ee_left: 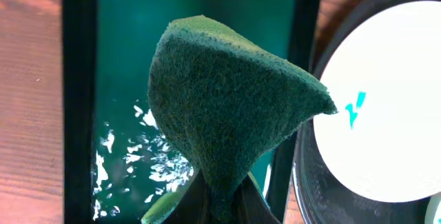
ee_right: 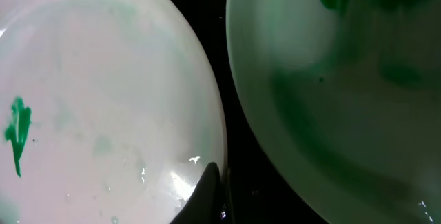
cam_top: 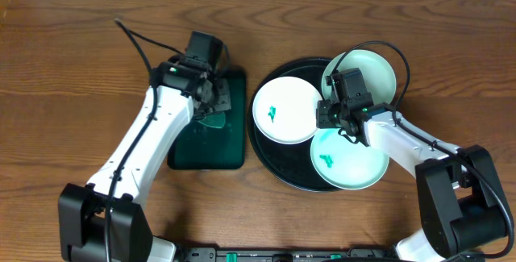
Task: Clean dirty plates on tray and stack at the side
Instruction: 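Lift the green sponge with the left gripper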
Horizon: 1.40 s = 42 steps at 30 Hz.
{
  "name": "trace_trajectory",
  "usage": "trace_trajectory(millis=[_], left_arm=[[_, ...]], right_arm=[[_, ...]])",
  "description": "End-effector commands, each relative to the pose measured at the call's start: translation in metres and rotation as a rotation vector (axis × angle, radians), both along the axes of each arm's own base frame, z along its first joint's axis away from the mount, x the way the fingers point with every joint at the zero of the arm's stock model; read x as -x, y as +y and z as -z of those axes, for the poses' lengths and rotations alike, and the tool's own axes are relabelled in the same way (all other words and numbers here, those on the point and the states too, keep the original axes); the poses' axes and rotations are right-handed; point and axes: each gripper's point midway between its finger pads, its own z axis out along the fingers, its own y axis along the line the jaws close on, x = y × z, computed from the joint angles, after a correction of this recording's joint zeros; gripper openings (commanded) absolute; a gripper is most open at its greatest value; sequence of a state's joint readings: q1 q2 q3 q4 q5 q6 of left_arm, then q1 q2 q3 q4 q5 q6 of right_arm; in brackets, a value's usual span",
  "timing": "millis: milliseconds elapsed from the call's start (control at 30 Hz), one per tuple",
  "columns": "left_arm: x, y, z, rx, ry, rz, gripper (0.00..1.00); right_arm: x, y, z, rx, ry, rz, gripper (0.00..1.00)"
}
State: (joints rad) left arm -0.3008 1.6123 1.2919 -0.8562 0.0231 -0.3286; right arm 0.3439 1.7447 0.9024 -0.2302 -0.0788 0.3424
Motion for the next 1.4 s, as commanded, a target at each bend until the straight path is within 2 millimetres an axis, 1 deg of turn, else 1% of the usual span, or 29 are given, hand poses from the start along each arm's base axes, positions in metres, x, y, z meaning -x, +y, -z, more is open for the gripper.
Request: trace_trajectory(millis=[0,167,467,633,667,700,833,1000,1133,1233,1367], left_arm=[[-0.005,-0.002,-0.009,-0.016,-0.033,0.042,0.07],[-0.005,-0.002,-0.009,-0.016,-0.032,0.043,0.07],[-0.009,-0.004,-0.009,-0.011,-0.048,0.042,0.07],[-0.009,-0.004,-0.006,-0.013,-0.042,0.043,0.07],[-0.009,-0.004,-0.006,-0.014,-0.041,0.043,0.07],[-0.008,-0.003,-0.005,-0.014,-0.040,0.043,0.07],[-0.008,-0.003,-0.005,-0.015,-0.039,0.043,0.07],[-0.010,-0.004,-0.006,-0.012,-0.047,0.043,0.07],[-0.010,-0.004,-0.006,-0.012,-0.047,0.043,0.07],[-0.010,-0.004,-0.006,-0.013,-0.047,0.046,0.07],[-0.010,-0.004,-0.006,-0.014,-0.047,0.048,0.07]], right_arm=[[0.005,-0.002,0.003,0.024,0.040,0.013,0.01],[0.008,-0.003,-0.003,0.040,0.080,0.013,0.01],[0.008,-0.004,-0.003,0.042,0.082,0.013,0.01],[0.009,-0.004,-0.002,0.043,0.086,0.013,0.01],[0.009,-0.004,-0.002,0.044,0.085,0.014,0.07],[0.009,-0.006,-0.002,0.052,0.082,0.018,0.17],[0.005,-0.009,-0.001,0.066,0.061,0.028,0.21],[0.003,-0.008,0.001,0.060,0.044,0.028,0.20],[0.000,-0.007,0.009,0.060,0.048,0.028,0.18],[-0.001,-0.006,0.016,0.062,0.055,0.028,0.11],[-0.001,-0.005,0.017,0.055,0.056,0.024,0.03]])
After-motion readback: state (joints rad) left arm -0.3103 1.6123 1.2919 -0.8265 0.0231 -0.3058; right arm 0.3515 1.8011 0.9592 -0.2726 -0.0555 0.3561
